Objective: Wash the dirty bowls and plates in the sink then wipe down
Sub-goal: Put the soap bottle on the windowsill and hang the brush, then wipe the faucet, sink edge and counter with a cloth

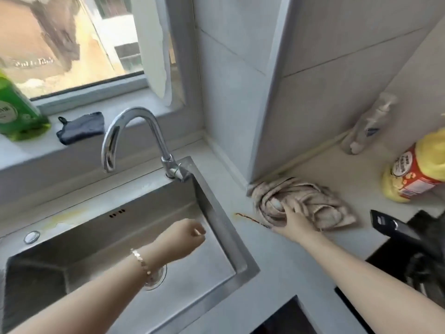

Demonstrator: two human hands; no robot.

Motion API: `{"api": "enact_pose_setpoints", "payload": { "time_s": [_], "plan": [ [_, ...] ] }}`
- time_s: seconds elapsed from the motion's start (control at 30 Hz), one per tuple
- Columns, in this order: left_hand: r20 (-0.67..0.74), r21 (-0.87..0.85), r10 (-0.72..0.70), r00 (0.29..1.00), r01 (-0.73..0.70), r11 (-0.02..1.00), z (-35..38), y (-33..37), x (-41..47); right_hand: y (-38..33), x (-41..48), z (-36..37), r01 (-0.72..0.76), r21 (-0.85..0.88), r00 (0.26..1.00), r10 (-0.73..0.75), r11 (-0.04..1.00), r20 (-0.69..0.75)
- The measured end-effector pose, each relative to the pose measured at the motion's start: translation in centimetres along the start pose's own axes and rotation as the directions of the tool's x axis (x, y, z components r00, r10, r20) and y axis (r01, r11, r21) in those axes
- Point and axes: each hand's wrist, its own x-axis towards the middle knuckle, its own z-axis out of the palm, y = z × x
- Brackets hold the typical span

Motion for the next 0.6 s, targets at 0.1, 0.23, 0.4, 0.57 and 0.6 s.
{"api": "enact_pose_setpoints", "payload": {
  "time_s": [0.1, 0.23, 0.4, 0.57, 0.6],
  "plan": [
    [0.017, -0.111, -0.098, 0.995, 0.099, 0.989, 1.8, -2.1, -0.7, 1.6, 1.5, 2.1, -0.043, -0.141, 0.999, 0.042, 0.989, -0.013],
    [-0.007, -0.204, -0.212, 0.977, 0.207, 0.957, 2.3, -4.8, -2.1, 1.7, 2.4, 2.7, -0.014, 0.146, 0.926, 0.068, 0.989, -0.372],
    [-0.077, -0.303, -0.175, 0.982, 0.144, 0.942, 0.7, -4.7, -1.8, -4.0, -0.8, -3.8, 0.324, 0.613, 0.836, 0.085, 0.721, -0.542],
    [-0.249, -0.369, 0.225, 0.942, -0.307, 0.877, -4.1, -2.4, -3.6, -12.2, -7.5, -10.0, 0.712, 0.456, 0.667, -0.314, 0.534, -0.675],
    [-0.268, -0.353, 0.279, 0.922, -0.363, 0.862, -5.1, -2.1, -4.4, -13.9, -9.0, -10.7, 0.755, 0.436, 0.636, -0.383, 0.491, -0.67]
  ]
}}
